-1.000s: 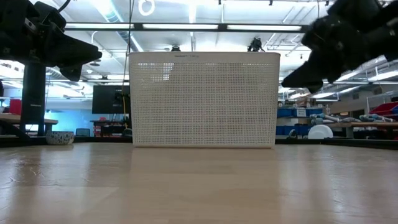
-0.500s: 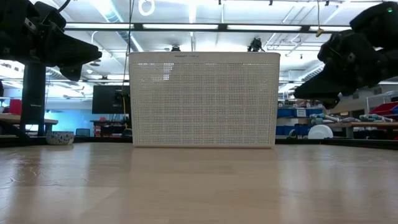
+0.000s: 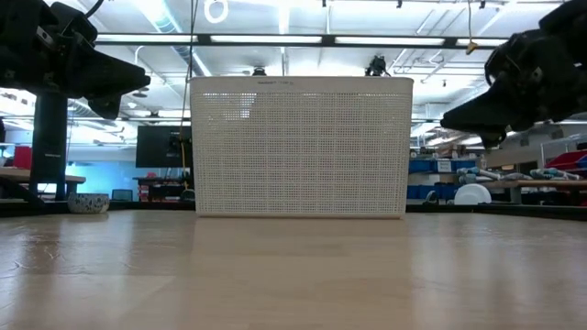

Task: Sort clothes
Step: Return to Home Position

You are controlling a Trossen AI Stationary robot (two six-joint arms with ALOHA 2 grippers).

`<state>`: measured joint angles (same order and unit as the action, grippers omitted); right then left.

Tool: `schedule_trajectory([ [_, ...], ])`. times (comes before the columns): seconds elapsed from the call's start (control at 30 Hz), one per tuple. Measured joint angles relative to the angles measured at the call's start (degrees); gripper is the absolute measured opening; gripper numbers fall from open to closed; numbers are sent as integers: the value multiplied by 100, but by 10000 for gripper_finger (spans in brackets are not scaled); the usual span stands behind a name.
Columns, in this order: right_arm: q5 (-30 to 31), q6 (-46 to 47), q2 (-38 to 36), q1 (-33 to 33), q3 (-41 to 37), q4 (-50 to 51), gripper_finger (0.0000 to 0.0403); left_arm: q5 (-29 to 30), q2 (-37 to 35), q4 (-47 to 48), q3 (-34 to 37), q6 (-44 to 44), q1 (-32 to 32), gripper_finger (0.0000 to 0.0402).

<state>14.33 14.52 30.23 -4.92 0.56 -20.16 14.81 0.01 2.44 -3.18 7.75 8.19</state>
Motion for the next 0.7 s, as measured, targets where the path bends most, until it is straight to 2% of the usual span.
schedule_trajectory([
  [0.7,-63,-1070,-1052,1,-9,585,82,-2,-2,0,0,0,1,89],
])
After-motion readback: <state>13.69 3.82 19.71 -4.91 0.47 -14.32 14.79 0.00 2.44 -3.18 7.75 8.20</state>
